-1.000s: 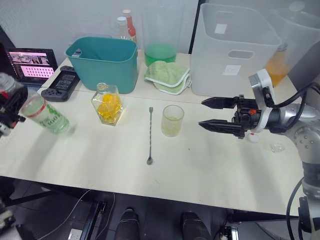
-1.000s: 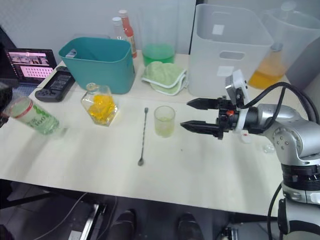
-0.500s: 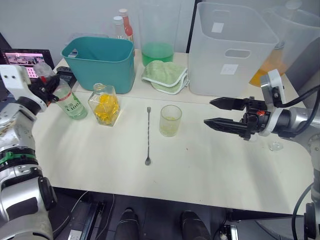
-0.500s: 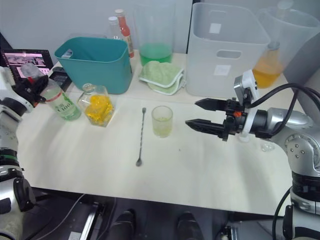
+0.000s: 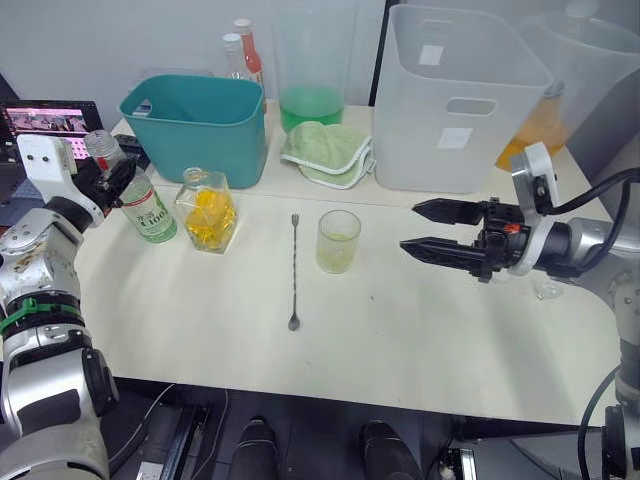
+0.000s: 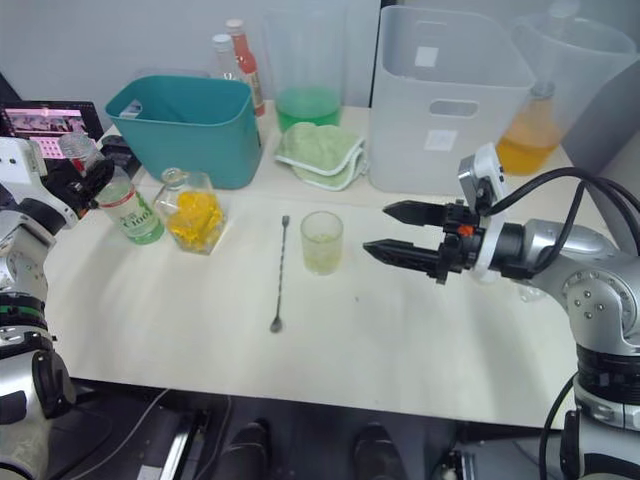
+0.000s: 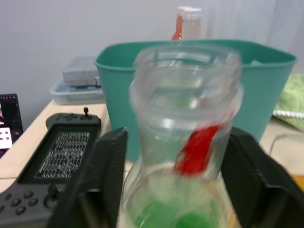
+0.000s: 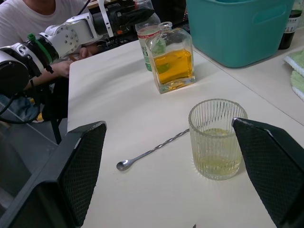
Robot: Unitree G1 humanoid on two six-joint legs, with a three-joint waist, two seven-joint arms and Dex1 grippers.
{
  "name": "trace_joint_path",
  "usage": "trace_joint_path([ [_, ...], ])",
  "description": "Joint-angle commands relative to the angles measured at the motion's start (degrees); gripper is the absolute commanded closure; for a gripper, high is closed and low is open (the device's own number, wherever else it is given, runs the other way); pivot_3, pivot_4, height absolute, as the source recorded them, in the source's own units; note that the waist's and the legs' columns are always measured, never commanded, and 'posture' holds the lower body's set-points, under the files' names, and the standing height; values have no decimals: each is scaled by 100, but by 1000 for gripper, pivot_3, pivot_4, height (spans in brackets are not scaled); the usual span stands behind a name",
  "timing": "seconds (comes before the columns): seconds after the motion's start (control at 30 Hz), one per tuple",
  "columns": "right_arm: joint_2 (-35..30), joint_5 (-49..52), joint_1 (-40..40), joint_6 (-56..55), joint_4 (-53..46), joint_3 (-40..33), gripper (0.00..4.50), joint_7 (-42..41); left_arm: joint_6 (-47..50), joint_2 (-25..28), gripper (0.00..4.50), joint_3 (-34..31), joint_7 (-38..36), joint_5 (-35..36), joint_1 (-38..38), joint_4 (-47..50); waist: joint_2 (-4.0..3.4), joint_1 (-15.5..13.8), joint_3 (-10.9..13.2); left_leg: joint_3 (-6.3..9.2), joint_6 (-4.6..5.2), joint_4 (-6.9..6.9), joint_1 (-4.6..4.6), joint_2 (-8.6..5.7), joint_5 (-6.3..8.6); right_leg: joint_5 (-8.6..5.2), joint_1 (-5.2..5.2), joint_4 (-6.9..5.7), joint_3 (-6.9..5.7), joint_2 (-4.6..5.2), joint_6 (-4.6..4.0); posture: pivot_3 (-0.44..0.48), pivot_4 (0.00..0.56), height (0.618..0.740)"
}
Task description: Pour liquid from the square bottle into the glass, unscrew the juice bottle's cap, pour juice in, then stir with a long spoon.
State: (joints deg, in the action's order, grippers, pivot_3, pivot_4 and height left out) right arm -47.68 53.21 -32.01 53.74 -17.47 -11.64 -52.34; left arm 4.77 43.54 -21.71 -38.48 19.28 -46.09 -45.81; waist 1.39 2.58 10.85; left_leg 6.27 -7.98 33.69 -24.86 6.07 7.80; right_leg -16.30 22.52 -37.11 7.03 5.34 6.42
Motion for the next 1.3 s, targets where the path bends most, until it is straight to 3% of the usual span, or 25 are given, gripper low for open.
trace_joint_path([
  [0.03,67,143,-152,-12,-61,-2,0,-38,37,168,223,-226,-64,203,30,433,0,-2,0,0,0,0,0,0,0,0,0,0,-1,0,0,0,150,734],
  [0.07,89,150,-165,-5,-54,10,0,-42,24,172,25,-270,-57,243,43,514,0,-3,0,0,0,1,0,1,0,0,0,0,0,0,0,0,150,734],
  [0.5,141,242,-389,64,118,169,0,-304,142,-53,25,-1097,-285,1454,684,2544,0,-9,0,0,-2,1,0,2,-1,0,-2,1,0,0,0,0,150,734],
  [0.7,36,146,-422,-21,290,183,0,-605,1980,443,25,-1383,-681,2883,1445,4426,0,4,0,0,-2,0,2,4,-1,0,-5,1,0,0,0,0,150,734],
  [0.83,-130,87,-267,-71,313,89,0,-799,2915,859,25,-1434,-1075,3510,2135,5121,-1,-7,1,0,-2,1,4,4,-1,-2,-5,2,0,1,0,0,150,734],
  [0.93,-319,-219,128,-459,49,20,0,-916,3244,1169,25,-1465,-1557,3498,2981,5565,-1,-9,1,0,-1,1,3,4,0,-3,-4,5,0,1,-1,0,150,734],
  [1.07,-207,-294,767,-687,-507,-413,0,-403,2708,1041,25,-1348,-1918,2864,4057,5970,-3,-11,2,-1,-1,-8,3,4,1,-12,8,3,0,1,-10,0,150,734],
  [1.3,-176,-467,1916,-434,-868,-962,0,621,1809,794,25,-1072,-2311,2007,4799,5676,-1,-28,1,-1,-1,-5,0,4,1,-15,6,9,1,2,-16,0,150,734],
])
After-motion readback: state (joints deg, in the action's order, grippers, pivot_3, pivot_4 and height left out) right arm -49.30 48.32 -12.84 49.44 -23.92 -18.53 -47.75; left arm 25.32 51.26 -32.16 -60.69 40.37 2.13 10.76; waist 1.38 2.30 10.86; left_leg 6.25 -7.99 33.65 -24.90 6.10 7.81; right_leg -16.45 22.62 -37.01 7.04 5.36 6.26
